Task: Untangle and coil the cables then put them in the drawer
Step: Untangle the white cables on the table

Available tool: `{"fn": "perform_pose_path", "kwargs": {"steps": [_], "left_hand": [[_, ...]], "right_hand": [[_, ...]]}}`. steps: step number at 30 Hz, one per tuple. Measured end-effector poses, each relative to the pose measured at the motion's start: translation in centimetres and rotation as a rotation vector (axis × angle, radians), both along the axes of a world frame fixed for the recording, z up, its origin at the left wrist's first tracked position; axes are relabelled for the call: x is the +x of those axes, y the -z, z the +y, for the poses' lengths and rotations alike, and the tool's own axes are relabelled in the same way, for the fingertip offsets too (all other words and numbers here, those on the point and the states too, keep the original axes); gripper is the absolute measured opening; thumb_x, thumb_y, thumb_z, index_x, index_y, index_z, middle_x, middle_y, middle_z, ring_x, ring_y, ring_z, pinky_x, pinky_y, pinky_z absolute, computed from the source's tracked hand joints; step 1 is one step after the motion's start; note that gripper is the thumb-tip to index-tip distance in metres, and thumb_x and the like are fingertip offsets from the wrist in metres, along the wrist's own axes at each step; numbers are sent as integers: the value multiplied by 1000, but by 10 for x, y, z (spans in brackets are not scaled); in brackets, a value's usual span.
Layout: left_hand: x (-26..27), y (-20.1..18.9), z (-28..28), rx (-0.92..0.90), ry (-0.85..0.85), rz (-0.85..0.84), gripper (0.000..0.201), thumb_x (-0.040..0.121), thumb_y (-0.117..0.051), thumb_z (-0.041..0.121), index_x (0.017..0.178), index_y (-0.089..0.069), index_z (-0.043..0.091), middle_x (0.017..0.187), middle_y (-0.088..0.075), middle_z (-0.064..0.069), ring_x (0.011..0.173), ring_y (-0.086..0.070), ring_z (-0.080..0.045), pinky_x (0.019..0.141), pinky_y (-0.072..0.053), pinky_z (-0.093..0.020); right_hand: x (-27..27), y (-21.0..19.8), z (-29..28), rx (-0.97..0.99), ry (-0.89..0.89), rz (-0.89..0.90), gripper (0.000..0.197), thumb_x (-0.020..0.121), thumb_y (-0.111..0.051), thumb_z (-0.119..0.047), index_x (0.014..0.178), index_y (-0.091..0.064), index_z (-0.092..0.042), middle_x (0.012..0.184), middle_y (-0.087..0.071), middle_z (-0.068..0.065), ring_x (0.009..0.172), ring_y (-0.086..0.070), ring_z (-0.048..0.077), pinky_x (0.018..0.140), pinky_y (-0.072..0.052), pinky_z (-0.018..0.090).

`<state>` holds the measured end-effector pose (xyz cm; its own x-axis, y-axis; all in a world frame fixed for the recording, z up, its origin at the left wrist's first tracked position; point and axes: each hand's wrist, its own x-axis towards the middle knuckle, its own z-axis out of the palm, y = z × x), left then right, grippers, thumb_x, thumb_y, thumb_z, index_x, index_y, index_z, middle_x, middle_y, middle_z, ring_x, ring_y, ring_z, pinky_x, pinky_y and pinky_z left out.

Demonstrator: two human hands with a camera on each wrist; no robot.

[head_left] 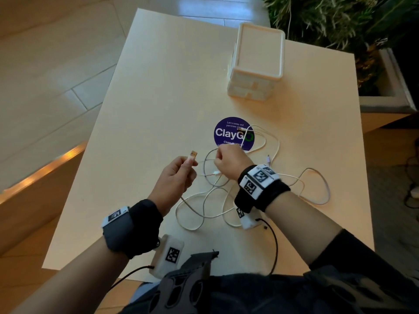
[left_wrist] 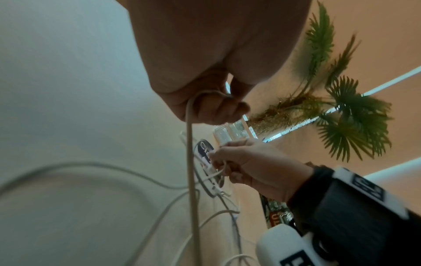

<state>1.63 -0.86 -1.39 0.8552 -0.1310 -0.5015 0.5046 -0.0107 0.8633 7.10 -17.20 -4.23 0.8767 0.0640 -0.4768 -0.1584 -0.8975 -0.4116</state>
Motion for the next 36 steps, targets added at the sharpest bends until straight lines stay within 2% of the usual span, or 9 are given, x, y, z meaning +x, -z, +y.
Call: {"fn": "perform_pose_path", "kwargs": {"steps": [5, 10, 12, 14, 18, 23, 30, 34, 36], "left_hand": [[11, -9, -18, -196, 38, 127, 23, 99, -42, 32, 85, -56, 21, 82, -72, 4, 62, -61, -5, 48, -36, -16], [30, -11, -24, -535, -161, 277, 24, 99, -41, 32, 82, -54, 21, 104, -69, -5, 91, -66, -12, 53, -47, -19], [35, -11, -23, -619, -217, 318, 24, 98, -42, 29, 81, -55, 19, 110, -69, -11, 93, -68, -15, 69, -57, -24], [35, -9, -24, -615, -226, 348, 24, 98, -42, 28, 81, -55, 19, 110, -69, -11, 94, -69, -14, 84, -54, -29], [27, 0, -29, -598, -289, 387, 26, 100, -39, 24, 82, -57, 15, 93, -70, -3, 86, -67, -8, 80, -54, -27], [11, 4, -35, -510, -200, 278, 25, 99, -44, 21, 83, -61, 11, 88, -67, -2, 78, -68, -7, 72, -56, -22], [8, -2, -31, -351, -54, 196, 22, 96, -50, 26, 87, -66, 14, 93, -69, 1, 88, -64, -12, 71, -56, -25], [10, 4, -17, -361, -126, 236, 23, 96, -50, 24, 83, -65, 13, 87, -69, 2, 89, -65, -15, 71, -57, -24], [9, 4, -14, -406, -110, 252, 24, 96, -49, 23, 82, -65, 11, 86, -69, 1, 89, -64, -16, 72, -57, -23]], "right_hand": [[-16, -50, -3, 442, 359, -106, 5, 88, -54, -14, 85, -55, -10, 74, -65, 8, 54, -64, 17, 50, -50, 26], [-57, -65, -11, 560, 364, -160, 9, 90, -56, -14, 81, -51, -12, 74, -66, 16, 58, -67, 23, 59, -58, 39], [-74, -60, -15, 512, 297, -135, 7, 89, -55, -14, 83, -52, -12, 73, -66, 14, 61, -65, 25, 61, -57, 42], [-88, -56, -16, 462, 236, -127, 6, 89, -54, -15, 83, -53, -13, 71, -64, 10, 61, -61, 23, 60, -54, 40], [-104, -54, -25, 452, 245, -153, 7, 88, -53, -11, 82, -53, -13, 64, -56, 0, 52, -47, 8, 53, -42, 24], [-106, -43, -40, 471, 472, -124, 6, 89, -56, -17, 83, -54, -17, 70, -64, 2, 65, -60, 17, 72, -54, 45], [-97, -51, -26, 426, 358, -268, 20, 89, -60, -28, 78, -67, -13, 59, -61, 2, 59, -57, 18, 63, -48, 36], [-88, -53, -32, 482, 399, -265, 16, 89, -60, -21, 102, -68, -17, 54, -45, -7, 49, -41, 6, 51, -36, 14], [-86, -54, -28, 477, 385, -275, 14, 87, -64, -26, 96, -68, -17, 60, -48, -5, 53, -43, 5, 55, -36, 15]]}}
